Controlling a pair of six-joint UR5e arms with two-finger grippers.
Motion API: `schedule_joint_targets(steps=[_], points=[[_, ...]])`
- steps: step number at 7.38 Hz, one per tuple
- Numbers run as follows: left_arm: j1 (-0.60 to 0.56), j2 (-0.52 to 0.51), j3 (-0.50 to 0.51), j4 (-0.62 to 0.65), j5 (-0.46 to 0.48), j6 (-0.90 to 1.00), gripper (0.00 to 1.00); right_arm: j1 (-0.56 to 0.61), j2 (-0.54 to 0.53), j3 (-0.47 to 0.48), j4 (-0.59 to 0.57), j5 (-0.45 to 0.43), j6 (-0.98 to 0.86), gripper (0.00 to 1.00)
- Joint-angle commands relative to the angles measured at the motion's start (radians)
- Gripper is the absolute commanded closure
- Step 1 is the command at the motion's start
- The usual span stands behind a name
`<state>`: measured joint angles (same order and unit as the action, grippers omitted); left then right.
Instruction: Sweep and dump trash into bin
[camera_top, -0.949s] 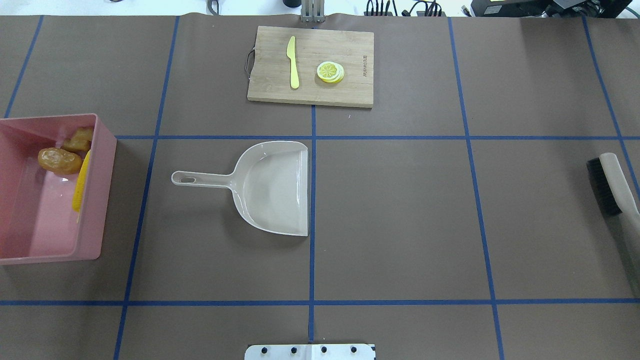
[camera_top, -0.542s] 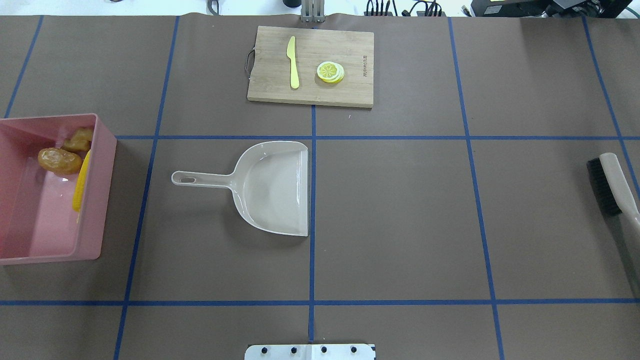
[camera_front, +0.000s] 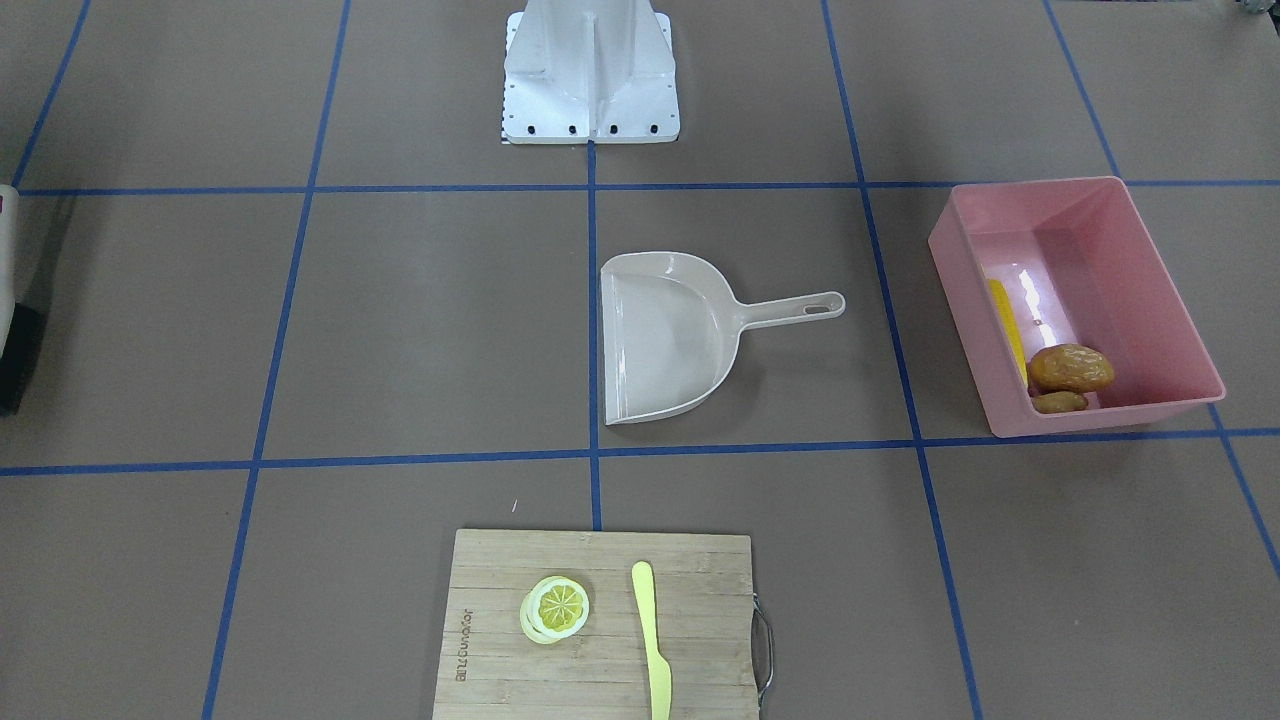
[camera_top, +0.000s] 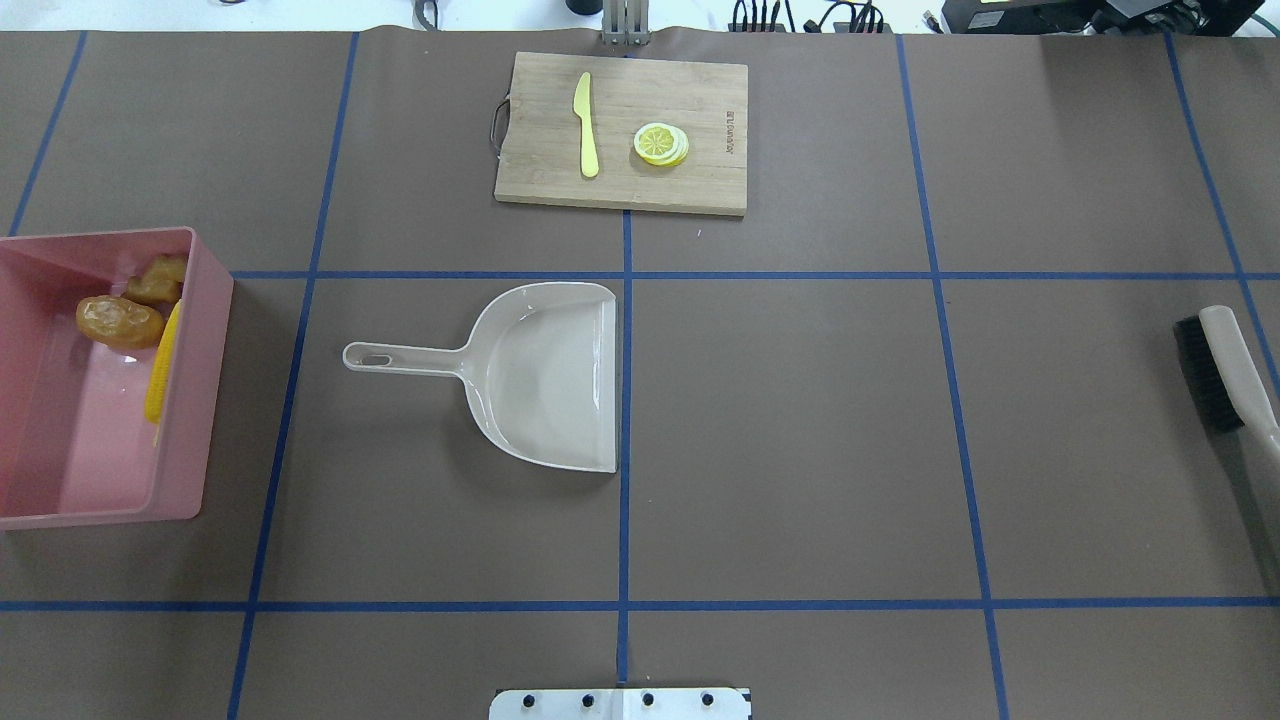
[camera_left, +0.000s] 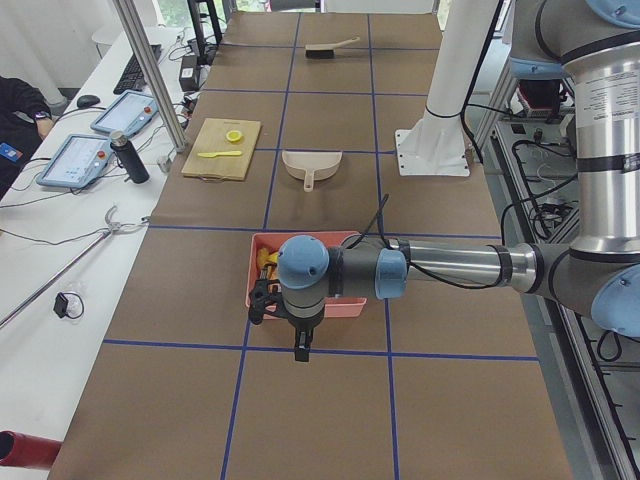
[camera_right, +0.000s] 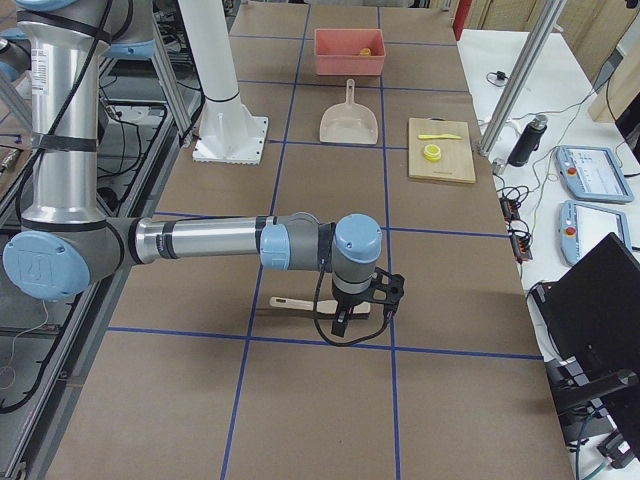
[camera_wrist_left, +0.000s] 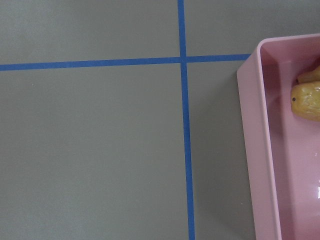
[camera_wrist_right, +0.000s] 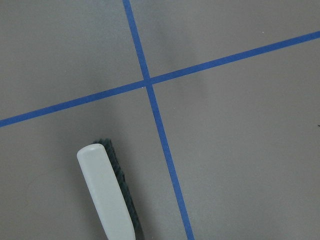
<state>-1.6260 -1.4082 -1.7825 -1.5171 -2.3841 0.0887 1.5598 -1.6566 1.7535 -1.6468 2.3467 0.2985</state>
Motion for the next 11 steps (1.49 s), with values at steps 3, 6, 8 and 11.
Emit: schedule_joint_targets(steps=[3,6,8,11], points=[[0.000,0.000,0.000,0.000,-0.004,-0.001,0.02,0.002,-0.029,-0.012,-0.002,0.000,0.001,0.00],[0.000,0.000,-0.003,0.000,-0.007,-0.001,0.02,0.002,0.000,-0.012,0.001,-0.006,0.004,0.00],[0.000,0.000,-0.003,0.000,-0.007,-0.001,0.02,0.002,0.003,-0.011,0.001,-0.009,0.002,0.00],[0.000,-0.002,-0.005,-0.002,-0.007,-0.001,0.02,0.002,0.004,-0.011,0.001,-0.010,0.002,0.00]])
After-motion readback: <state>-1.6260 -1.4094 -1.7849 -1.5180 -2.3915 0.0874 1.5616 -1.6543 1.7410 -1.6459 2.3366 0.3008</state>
